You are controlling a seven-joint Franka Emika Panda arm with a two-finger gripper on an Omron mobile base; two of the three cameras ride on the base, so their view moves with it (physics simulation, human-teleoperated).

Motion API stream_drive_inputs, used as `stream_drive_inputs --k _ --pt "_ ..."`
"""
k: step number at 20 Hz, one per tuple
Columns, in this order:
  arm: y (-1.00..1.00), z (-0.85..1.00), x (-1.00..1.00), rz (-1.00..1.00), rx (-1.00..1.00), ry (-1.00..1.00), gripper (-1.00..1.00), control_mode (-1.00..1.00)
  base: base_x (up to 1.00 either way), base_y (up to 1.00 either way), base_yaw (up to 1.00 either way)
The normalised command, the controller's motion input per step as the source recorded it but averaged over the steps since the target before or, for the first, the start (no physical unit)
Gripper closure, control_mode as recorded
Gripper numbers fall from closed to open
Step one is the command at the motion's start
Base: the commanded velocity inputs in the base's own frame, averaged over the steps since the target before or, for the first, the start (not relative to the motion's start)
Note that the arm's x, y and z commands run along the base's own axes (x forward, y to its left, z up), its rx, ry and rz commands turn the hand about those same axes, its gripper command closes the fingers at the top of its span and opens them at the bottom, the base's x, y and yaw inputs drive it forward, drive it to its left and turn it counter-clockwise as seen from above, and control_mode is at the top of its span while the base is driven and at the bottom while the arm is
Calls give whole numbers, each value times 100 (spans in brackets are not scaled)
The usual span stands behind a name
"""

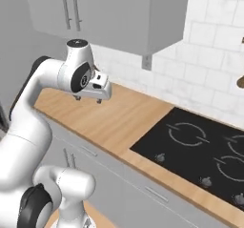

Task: Take a straw from the drawer in front and place it inside the glass cup on the dining counter.

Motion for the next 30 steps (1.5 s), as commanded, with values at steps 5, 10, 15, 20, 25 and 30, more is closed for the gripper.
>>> stream_drive_inputs --k 5,10,15,20,25,30 --pt "0 0 0 0 0 0 -100 100 14 -69 63" --pt "0 0 0 0 0 0 -100 100 -8 -75 57" --pt "0 0 0 0 0 0 -100 100 -14 -66 49" --pt "0 0 0 0 0 0 -100 100 -19 -61 35" --pt "-7 0 -6 0 0 0 -100 -100 -29 -44 9" --pt "4 -16 -5 -2 -19 -2 -100 -100 0 0 0"
